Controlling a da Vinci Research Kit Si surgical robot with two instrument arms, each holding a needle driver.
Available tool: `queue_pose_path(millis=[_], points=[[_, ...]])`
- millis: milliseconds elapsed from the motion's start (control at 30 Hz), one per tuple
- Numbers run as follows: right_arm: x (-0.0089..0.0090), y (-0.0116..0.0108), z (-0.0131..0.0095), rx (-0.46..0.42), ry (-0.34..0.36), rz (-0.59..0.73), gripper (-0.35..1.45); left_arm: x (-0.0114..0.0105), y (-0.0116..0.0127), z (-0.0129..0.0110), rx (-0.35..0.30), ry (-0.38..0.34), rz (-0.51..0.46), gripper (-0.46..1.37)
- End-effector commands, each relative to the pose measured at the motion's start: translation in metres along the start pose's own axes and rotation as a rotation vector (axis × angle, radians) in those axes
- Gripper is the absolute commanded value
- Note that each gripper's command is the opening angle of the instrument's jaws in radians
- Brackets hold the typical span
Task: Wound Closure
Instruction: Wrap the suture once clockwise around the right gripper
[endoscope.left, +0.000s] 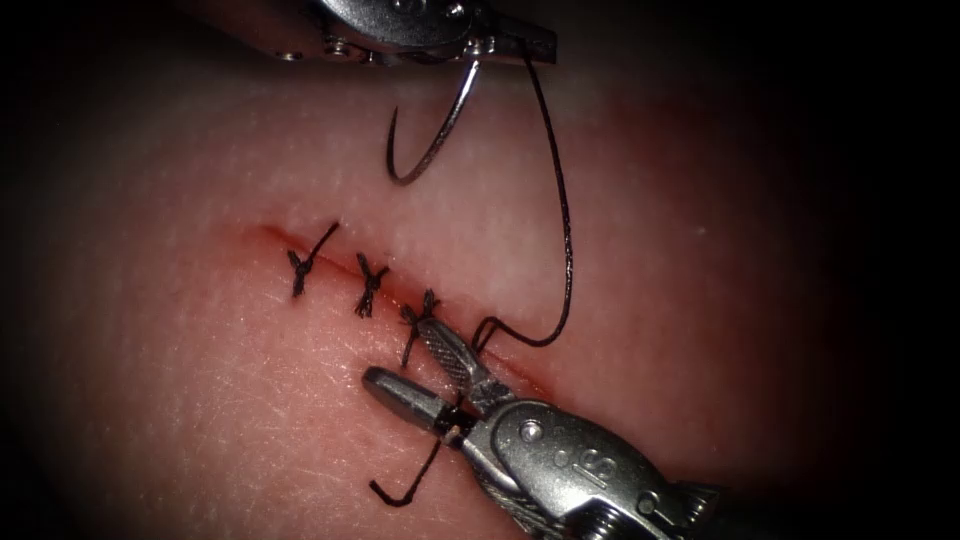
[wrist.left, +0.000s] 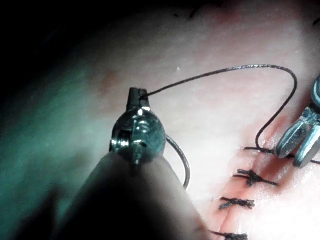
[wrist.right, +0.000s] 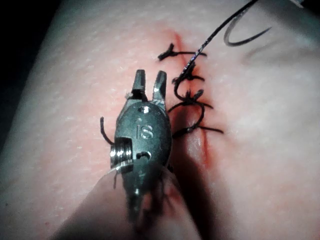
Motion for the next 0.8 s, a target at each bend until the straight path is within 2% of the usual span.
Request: queue_pose_path(millis=[33,100,367,567,800], points=[[0.0,0.0001,0.0,-0.006,-0.006,0.015,-0.35,0.0,0.0001,-0.0001,-0.009,-0.001,0.0,-0.35],[0.0004,0.0009,0.0,-0.021,-0.028,0.035,-0.35,0.0001,0.0007,-0.0007,-0.01,-0.003,0.001,-0.35],[0.002,0.0029,-0.0006,-0.039,-0.037,0.073,-0.35,-0.0005,0.0024,-0.0026,-0.019,-0.008,0.013,-0.35],[0.0021,0.0051,-0.0003,-0.045,-0.037,0.072,-0.35,-0.0012,0.0036,-0.0034,-0.02,-0.009,0.024,-0.35],[0.0021,0.0069,-0.0001,-0.041,-0.024,0.069,-0.35,-0.0033,0.0066,-0.0046,-0.015,-0.016,0.037,-0.35]])
